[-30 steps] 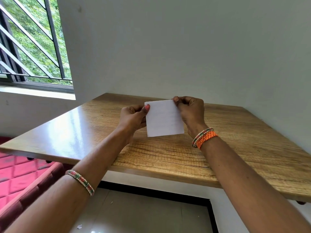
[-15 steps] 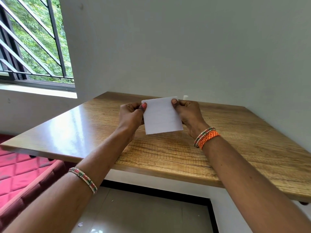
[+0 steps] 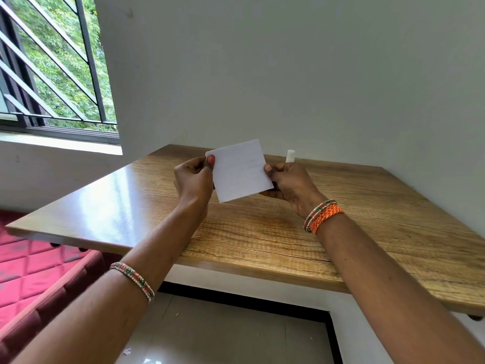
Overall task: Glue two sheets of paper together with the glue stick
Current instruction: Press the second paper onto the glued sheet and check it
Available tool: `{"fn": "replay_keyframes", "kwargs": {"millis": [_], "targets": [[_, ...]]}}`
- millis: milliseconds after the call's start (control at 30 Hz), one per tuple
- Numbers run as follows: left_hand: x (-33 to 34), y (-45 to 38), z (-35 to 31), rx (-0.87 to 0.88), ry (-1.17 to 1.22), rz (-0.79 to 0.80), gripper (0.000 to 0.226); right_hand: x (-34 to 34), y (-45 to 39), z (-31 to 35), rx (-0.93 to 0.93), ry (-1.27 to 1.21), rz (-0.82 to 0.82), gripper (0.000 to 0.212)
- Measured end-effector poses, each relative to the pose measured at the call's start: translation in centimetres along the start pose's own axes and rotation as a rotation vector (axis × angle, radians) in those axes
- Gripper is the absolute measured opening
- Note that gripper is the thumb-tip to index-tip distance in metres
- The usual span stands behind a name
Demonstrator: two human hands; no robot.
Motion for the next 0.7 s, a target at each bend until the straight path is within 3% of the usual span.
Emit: {"fn": "replay_keyframes", "kwargs": {"millis": [200,333,533,700], "targets": [[1.2,0.9,0.1,-0.163,0.101,0.275,0.019,-0.9,-0.8,-0.3,-0.07,0.045,-0.195,0.017],[1.5,1.7,0.2,-0.265,-0.011,0.429,0.028,-1.6,-1.2,-0.1,-0.165,0.119,-0.343,0.021],[1.2,1.6,0.1,-0.177,-0.048,0.32,0.018,-0.8,-0.6,0.1,-0.24,0.107,-0.264,0.019],[0.9,1.4,0.0,-0.131,-0.044,0.255,0.012,-0.5,-1.2,-0.6,-0.101,-0.019,-0.126,0.019]]}}
Point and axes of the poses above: each hand's wrist, its own y-axis away from the middle knuckle, its own x-axis out of the palm, z = x × y, the point moved 3 cm from there along -y, towards the middle knuckle, and after that the axes turned 1 degree about -x, right-handed, at the moved point
